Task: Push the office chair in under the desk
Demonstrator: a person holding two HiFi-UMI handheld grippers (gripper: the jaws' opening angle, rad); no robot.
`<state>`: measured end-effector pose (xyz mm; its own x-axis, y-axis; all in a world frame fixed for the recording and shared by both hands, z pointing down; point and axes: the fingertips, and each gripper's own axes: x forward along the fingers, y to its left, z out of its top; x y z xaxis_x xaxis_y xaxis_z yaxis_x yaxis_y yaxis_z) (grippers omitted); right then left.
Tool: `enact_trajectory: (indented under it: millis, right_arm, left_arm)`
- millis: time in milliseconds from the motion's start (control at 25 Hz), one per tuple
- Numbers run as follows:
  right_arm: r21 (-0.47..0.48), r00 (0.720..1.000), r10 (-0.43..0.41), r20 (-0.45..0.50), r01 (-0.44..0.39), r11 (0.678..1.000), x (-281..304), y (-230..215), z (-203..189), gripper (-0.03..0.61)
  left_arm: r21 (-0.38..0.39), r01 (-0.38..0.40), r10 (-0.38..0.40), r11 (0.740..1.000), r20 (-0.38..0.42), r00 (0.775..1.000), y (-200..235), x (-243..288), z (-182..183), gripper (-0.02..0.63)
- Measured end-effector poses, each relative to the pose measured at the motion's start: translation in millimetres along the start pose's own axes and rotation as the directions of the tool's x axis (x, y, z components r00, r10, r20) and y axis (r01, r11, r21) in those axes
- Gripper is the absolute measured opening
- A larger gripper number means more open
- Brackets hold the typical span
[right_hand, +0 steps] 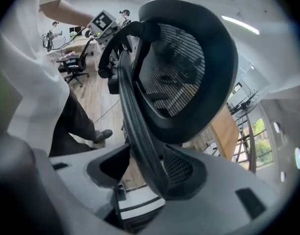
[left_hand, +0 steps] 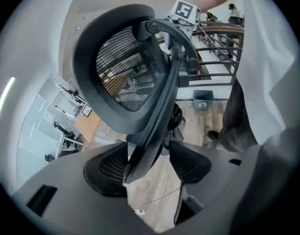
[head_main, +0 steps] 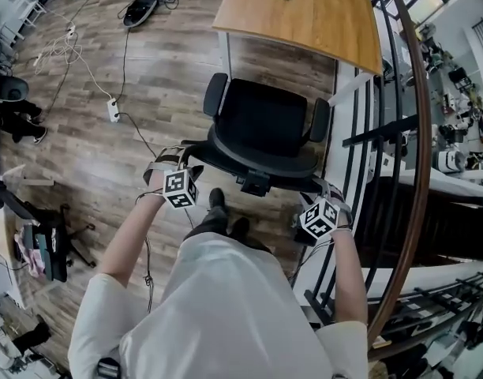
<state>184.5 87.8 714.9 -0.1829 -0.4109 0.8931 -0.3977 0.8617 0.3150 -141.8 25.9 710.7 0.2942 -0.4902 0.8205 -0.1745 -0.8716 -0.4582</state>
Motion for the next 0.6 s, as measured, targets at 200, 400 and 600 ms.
enact_trajectory:
  millis: [200, 400, 600]
  right_arm:
    - [-0.111, 0.997, -0.024, -0.071, 0.016, 0.994, 14, 0, -6, 0.204]
    - [-0.235, 0.987, -0.045, -0.154, 0.008, 0.972, 29, 3, -15, 0.204]
    - [-0.286, 0.974, -0.056, -0.221, -0.010, 0.958, 48, 5, -23, 0.204]
  left_arm:
    - [0.128, 0.014, -0.007, 0.992, -0.056, 0.998, 0, 18, -9, 0.253]
    - [0.200, 0.026, -0.006, 0.980, -0.100, 0.995, 3, 39, -18, 0.253]
    - [0.264, 0.056, -0.018, 0.963, -0.144, 0.989, 1, 56, -26, 0.231]
